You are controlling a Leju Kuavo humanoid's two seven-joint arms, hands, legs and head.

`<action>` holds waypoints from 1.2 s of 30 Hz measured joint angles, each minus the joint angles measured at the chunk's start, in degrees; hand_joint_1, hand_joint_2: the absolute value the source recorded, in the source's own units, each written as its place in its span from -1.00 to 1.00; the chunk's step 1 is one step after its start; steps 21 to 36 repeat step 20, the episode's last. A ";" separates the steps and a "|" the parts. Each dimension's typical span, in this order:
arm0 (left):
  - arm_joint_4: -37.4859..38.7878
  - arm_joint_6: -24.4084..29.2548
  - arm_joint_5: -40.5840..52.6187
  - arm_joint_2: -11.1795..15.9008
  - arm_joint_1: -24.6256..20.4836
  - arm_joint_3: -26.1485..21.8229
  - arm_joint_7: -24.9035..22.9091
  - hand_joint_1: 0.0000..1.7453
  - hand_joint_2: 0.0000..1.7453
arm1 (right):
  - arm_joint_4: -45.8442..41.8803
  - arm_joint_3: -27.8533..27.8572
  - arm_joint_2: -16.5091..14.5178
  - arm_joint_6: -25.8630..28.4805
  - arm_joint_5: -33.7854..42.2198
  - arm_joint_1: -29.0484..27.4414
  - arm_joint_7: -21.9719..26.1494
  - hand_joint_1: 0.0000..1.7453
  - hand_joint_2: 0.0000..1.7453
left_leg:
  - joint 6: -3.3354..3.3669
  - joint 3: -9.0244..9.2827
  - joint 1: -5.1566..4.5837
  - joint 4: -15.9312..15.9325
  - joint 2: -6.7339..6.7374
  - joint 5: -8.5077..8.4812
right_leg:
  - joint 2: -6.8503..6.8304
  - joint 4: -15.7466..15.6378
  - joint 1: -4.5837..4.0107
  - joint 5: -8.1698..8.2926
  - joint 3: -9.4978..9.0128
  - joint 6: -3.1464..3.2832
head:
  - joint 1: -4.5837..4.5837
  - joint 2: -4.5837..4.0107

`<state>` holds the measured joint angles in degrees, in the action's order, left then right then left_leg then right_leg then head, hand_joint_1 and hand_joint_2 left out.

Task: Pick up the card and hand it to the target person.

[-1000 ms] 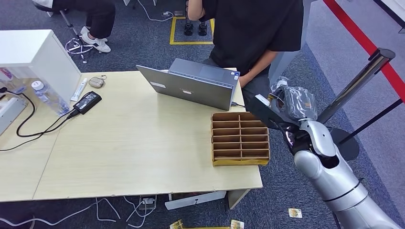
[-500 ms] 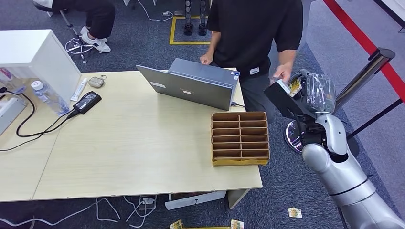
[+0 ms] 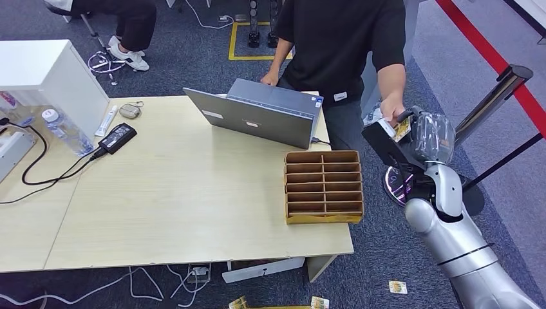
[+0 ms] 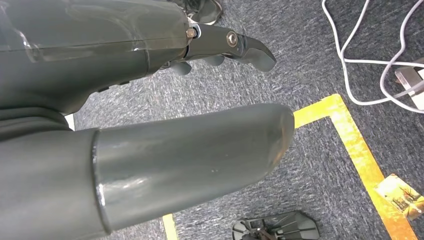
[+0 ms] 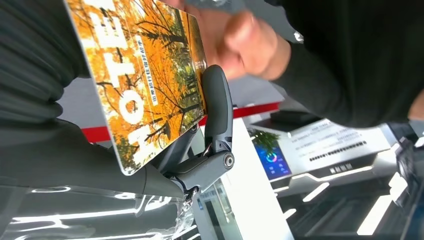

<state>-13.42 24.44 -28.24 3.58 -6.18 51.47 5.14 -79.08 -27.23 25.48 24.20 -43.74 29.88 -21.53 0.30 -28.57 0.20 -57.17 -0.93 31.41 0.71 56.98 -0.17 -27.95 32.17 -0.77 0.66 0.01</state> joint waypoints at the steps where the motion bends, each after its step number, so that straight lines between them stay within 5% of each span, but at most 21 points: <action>1: 0.00 -0.01 0.04 0.00 -0.01 0.09 0.00 -1.00 -1.00 | 0.62 0.00 -0.22 -0.57 -0.40 -0.01 -0.41 0.90 1.00 | 0.00 0.00 0.00 0.00 0.00 0.00 | 0.00 0.00 0.00 0.00 0.00 0.00 | 0.01 0.00; 5: 0.00 -0.03 0.12 0.00 -0.05 0.28 -0.02 -1.00 -1.00 | 3.02 -0.08 -0.79 -3.26 -3.78 0.16 -3.61 0.90 1.00 | 0.00 0.00 0.00 0.00 -0.01 0.00 | -0.01 0.00 0.00 0.00 -0.01 0.00 | 0.00 -0.01; 13: 0.00 -0.06 0.28 -0.01 -0.12 0.83 -0.26 -1.00 -1.00 | 7.38 -0.46 -1.03 -5.39 -12.56 0.62 -7.56 0.57 1.00 | 0.00 -0.01 -0.01 0.00 -0.02 0.00 | -0.01 0.00 0.01 0.00 0.00 0.00 | 0.00 0.00; 15: 0.00 -0.05 0.29 -0.01 -0.13 1.03 -0.36 -1.00 -1.00 | 8.15 -0.49 -1.09 -5.75 -13.26 0.62 -7.99 0.12 1.00 | 0.00 -0.01 -0.01 0.00 -0.02 0.00 | -0.01 0.00 0.00 0.00 0.01 0.00 | 0.00 -0.01; 17: 0.00 -0.06 0.29 -0.02 -0.13 1.13 -0.45 -1.00 -1.00 | 8.70 -0.48 -1.13 -5.77 -13.42 0.62 -8.21 -0.64 1.00 | 0.00 -0.02 0.00 0.00 -0.02 0.00 | -0.01 0.00 0.00 0.00 0.02 0.00 | 0.00 -0.01; 19: 0.00 -0.06 0.29 -0.02 -0.13 1.17 -0.54 -1.00 -1.00 | 9.17 -0.48 -1.14 -5.72 -13.48 0.61 -8.28 -1.00 1.00 | 0.00 -0.01 0.00 0.00 -0.01 0.00 | 0.00 0.00 0.00 0.00 0.02 0.00 | 0.00 -0.01; 36: 0.00 -0.06 0.29 -0.02 -0.13 1.18 -0.57 -1.00 -1.00 | 9.27 -0.48 -1.14 -5.71 -13.48 0.61 -8.29 -1.00 1.00 | 0.00 -0.01 0.00 0.00 0.00 0.00 | 0.00 0.00 0.00 0.00 0.02 0.00 | -0.01 -0.01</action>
